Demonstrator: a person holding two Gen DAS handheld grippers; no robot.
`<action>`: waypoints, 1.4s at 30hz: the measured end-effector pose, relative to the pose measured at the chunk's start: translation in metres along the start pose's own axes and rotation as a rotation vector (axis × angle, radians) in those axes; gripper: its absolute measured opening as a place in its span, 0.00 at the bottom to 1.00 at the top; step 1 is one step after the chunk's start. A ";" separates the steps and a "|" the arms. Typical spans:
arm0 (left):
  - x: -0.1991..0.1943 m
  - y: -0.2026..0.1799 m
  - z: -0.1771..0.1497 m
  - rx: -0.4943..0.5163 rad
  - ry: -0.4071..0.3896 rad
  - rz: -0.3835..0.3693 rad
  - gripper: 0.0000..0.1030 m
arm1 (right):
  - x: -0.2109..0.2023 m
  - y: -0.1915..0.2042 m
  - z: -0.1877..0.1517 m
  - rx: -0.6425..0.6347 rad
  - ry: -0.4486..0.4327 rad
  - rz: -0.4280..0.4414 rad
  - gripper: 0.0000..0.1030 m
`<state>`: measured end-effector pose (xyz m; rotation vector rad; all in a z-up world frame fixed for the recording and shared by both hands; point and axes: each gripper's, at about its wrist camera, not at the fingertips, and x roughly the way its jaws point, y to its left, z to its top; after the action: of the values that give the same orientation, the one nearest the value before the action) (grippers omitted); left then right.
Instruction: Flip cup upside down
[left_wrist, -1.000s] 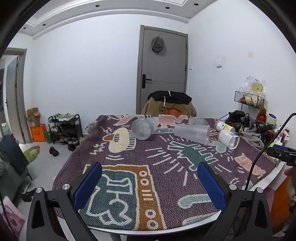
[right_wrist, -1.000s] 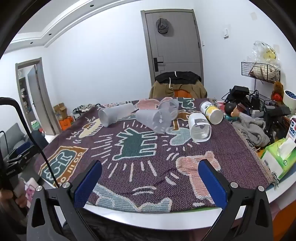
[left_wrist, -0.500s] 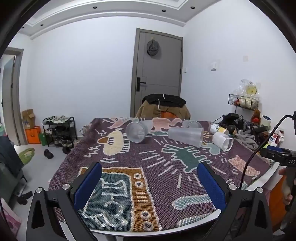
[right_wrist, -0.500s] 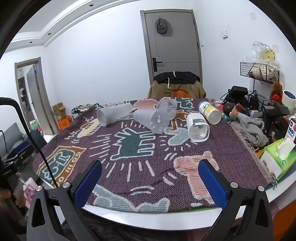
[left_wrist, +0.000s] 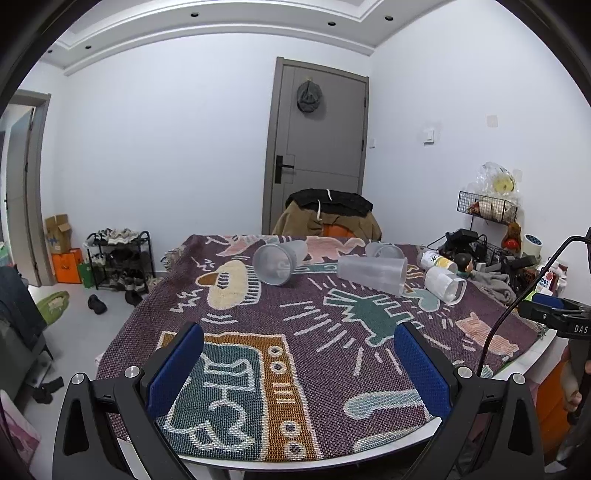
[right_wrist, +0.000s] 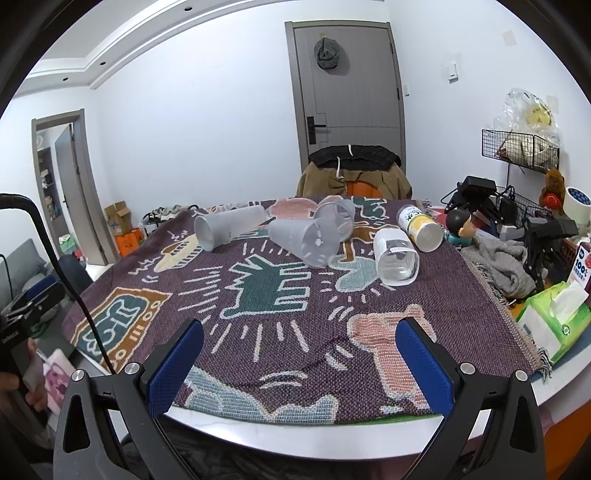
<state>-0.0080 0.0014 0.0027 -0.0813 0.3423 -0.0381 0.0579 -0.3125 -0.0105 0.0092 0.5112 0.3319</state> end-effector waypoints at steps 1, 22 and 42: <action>0.000 0.001 0.000 -0.001 0.001 -0.003 1.00 | 0.000 0.001 0.001 -0.001 0.000 -0.003 1.00; 0.004 0.003 -0.002 -0.011 -0.004 0.013 1.00 | 0.005 0.001 0.000 0.010 0.020 0.015 1.00; 0.005 0.002 -0.004 -0.009 0.004 0.020 1.00 | 0.009 0.003 -0.004 0.013 0.032 0.020 1.00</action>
<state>-0.0044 0.0029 -0.0029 -0.0865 0.3475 -0.0175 0.0623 -0.3070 -0.0174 0.0218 0.5452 0.3483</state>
